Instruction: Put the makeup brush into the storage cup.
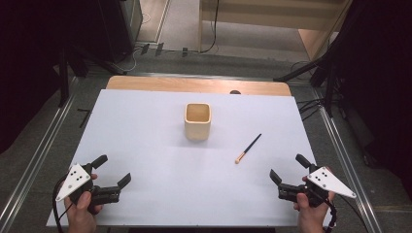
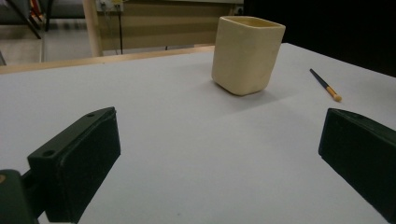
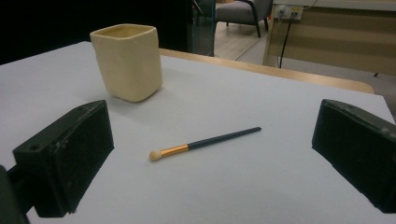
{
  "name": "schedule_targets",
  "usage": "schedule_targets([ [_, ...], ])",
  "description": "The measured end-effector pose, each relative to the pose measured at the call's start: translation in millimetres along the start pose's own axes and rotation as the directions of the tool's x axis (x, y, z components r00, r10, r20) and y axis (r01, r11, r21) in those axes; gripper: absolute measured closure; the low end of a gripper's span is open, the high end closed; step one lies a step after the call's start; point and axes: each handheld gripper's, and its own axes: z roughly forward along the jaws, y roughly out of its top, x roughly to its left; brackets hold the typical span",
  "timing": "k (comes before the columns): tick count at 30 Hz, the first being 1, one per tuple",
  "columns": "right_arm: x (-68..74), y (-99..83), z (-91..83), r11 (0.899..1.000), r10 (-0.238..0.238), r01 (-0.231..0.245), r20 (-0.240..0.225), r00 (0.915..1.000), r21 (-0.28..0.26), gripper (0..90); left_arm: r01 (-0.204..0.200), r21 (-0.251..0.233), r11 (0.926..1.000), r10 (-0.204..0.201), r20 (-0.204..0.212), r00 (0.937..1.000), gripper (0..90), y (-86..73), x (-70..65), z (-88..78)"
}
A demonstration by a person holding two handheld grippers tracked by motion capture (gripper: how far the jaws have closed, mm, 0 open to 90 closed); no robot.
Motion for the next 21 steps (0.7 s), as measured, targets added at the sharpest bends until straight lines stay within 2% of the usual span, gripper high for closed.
schedule_targets([
  [10,-3.6,17.0,14.3,1.000,0.004,-0.004,0.008,1.0000,0.028,0.0,0.004,-0.002,1.0000,-0.004,-0.001,1.0000,0.0,0.1,0.7,-0.6],
  [21,0.2,34.4,35.2,0.998,-0.018,0.019,-0.006,0.9998,0.056,0.0,0.005,-0.004,1.0000,-0.005,-0.001,1.0000,0.0,0.3,0.7,-0.8],
])
